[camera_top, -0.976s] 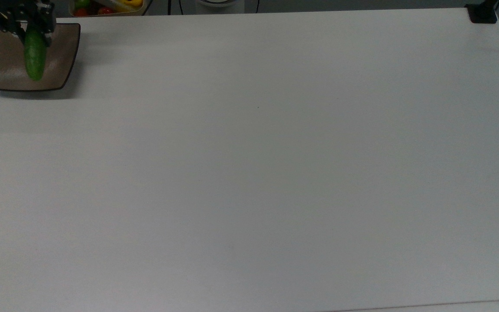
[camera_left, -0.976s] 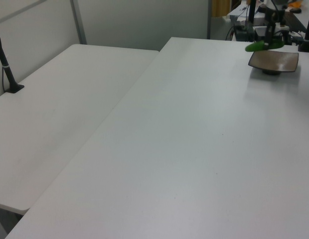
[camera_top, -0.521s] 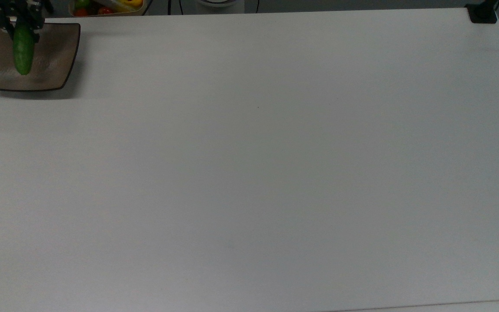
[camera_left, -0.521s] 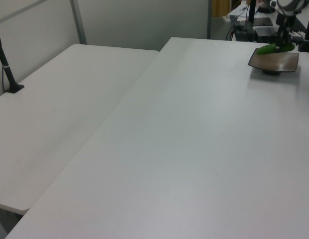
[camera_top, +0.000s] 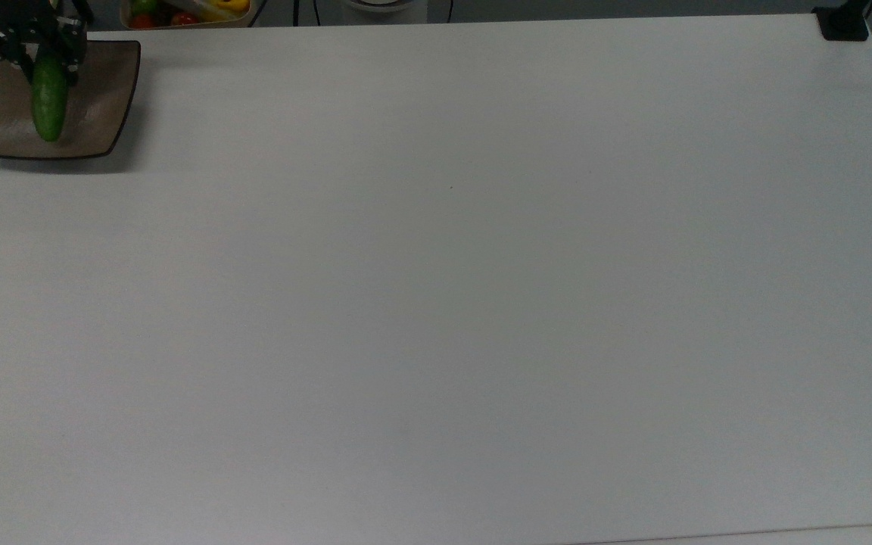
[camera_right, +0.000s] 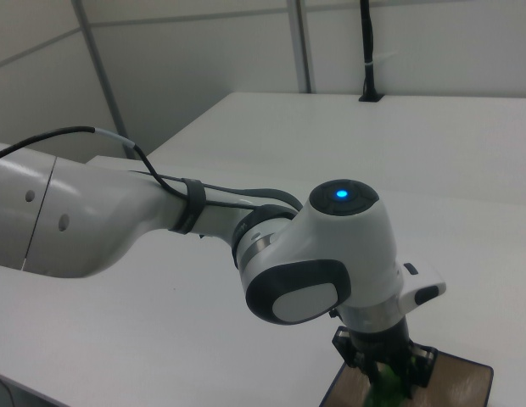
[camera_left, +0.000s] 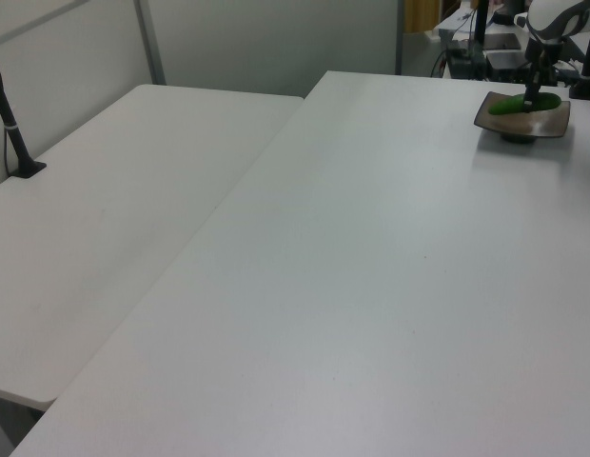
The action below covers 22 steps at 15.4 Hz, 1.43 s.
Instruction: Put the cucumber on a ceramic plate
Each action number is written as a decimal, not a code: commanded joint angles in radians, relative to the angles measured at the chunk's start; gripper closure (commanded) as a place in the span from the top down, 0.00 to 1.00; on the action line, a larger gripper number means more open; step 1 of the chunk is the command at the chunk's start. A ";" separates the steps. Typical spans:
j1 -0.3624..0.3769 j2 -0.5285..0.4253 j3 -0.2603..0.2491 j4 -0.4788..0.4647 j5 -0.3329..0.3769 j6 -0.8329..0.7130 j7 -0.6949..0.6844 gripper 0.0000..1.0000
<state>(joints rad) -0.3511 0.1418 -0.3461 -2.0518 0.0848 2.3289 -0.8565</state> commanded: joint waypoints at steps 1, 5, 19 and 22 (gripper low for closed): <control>0.018 -0.027 -0.007 -0.007 0.024 -0.006 -0.007 0.71; 0.027 -0.070 -0.002 0.025 0.024 -0.074 -0.004 0.96; 0.169 -0.195 0.169 0.441 0.027 -0.647 0.457 1.00; 0.172 -0.199 0.258 0.487 0.027 -0.724 0.604 1.00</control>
<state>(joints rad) -0.1834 -0.0470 -0.1589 -1.6011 0.0969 1.6765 -0.3802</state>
